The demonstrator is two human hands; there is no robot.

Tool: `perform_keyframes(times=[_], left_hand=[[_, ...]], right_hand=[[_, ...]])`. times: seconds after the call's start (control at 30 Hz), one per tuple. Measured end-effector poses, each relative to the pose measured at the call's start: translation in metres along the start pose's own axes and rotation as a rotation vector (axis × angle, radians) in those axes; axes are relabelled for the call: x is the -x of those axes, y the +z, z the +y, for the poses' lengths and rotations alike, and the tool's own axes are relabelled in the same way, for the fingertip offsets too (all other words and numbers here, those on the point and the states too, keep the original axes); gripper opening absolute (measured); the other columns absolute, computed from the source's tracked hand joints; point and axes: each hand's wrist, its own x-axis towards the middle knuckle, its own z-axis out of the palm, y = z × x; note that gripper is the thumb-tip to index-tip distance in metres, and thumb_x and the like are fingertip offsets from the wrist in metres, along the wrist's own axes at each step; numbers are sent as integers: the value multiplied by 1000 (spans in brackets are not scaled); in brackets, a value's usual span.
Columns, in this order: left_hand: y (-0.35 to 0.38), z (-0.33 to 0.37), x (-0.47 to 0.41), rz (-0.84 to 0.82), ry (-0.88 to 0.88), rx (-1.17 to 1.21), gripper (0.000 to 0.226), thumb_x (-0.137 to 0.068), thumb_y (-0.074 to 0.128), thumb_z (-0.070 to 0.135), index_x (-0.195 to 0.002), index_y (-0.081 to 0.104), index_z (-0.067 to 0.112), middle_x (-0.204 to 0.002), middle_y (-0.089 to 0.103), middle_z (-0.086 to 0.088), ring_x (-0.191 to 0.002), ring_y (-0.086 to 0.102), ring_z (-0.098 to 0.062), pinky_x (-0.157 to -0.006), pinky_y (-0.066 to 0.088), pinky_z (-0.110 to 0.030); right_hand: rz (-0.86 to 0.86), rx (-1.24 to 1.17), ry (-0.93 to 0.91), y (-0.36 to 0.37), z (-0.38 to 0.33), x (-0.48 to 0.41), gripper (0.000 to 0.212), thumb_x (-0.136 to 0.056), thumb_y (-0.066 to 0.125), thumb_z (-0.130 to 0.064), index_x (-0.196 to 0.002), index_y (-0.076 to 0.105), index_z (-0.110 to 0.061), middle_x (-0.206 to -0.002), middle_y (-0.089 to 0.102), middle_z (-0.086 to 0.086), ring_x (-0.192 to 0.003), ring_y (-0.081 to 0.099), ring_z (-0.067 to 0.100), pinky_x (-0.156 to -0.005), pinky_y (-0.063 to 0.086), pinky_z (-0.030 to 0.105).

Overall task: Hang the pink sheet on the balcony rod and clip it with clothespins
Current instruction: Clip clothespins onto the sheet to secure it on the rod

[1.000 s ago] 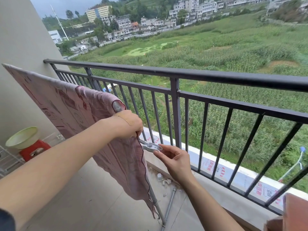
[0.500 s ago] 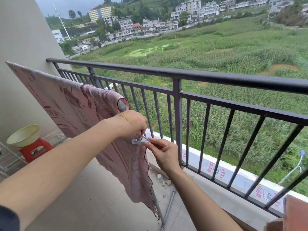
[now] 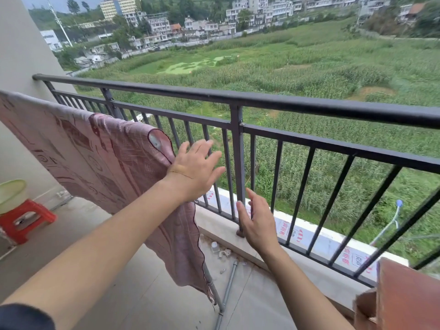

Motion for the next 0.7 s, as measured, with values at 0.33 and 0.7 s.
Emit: perform_keyframes(times=[0.33,0.7], left_hand=[[121,165,37,30,111,505,62,-98,31,50,-150,37,16,-160,23,-14,-149,19,-30,-119,19,-50],[188,344,86,-490,792,336,73,-98,19,61,-157,11,19,-164,8,-9,-151,8,-28,-119,12,-49]], right_hand=[[193,550,387,-91,124,76,67,-99,53,-43,-154,31,-12,-160,27,17,-148,25,31,-118,22,41],[470,662,1294,-179,170,357,71,-99,40,-53,-158,12,-26,-167,7,5,-151,16,28,-118,23,44]])
